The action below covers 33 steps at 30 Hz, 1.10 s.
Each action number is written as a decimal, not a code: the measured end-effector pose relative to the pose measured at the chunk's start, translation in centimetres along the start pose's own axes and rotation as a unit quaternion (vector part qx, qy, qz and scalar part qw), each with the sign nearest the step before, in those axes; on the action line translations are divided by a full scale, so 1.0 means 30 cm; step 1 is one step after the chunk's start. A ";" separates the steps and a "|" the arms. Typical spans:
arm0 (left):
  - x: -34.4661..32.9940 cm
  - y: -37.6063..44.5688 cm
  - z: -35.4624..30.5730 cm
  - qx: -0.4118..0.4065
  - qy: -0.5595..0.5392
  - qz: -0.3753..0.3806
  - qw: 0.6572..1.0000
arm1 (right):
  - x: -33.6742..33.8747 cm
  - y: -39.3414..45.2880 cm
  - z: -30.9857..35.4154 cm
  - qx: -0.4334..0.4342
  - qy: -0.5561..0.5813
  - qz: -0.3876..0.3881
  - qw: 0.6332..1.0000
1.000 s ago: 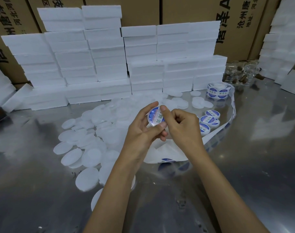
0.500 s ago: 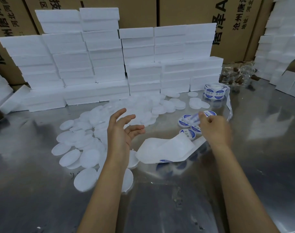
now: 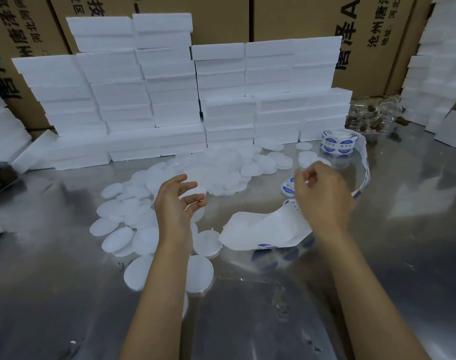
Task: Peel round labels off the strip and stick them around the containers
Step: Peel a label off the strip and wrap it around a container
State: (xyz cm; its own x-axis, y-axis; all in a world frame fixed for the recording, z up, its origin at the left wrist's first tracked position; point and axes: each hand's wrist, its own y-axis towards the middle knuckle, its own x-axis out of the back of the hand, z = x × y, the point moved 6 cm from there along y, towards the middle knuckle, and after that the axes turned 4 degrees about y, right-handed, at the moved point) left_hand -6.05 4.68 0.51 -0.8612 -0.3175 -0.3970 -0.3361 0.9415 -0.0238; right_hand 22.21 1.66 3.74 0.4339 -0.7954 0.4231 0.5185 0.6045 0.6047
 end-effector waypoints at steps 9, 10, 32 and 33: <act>0.045 0.028 -0.002 0.022 -0.013 -0.026 0.999 | -0.138 -0.310 0.367 0.371 0.048 0.320 0.870; 0.047 0.030 -0.002 0.023 -0.012 -0.028 0.999 | -0.159 -0.337 0.365 0.382 0.030 0.361 0.850; -0.144 -0.071 0.004 0.018 0.062 0.308 0.949 | -0.143 -0.198 0.244 -0.104 0.421 0.348 0.831; -0.157 -0.079 0.011 0.005 0.087 0.320 0.944 | -0.143 -0.194 0.233 -0.133 0.440 0.347 0.817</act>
State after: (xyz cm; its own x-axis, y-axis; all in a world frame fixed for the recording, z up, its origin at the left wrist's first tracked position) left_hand -1.07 3.99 2.14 -0.9367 0.3025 -0.1762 0.2758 0.9477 0.1607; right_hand 12.18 1.27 3.11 0.9929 0.0117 -0.1183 0.0131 0.9783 0.2070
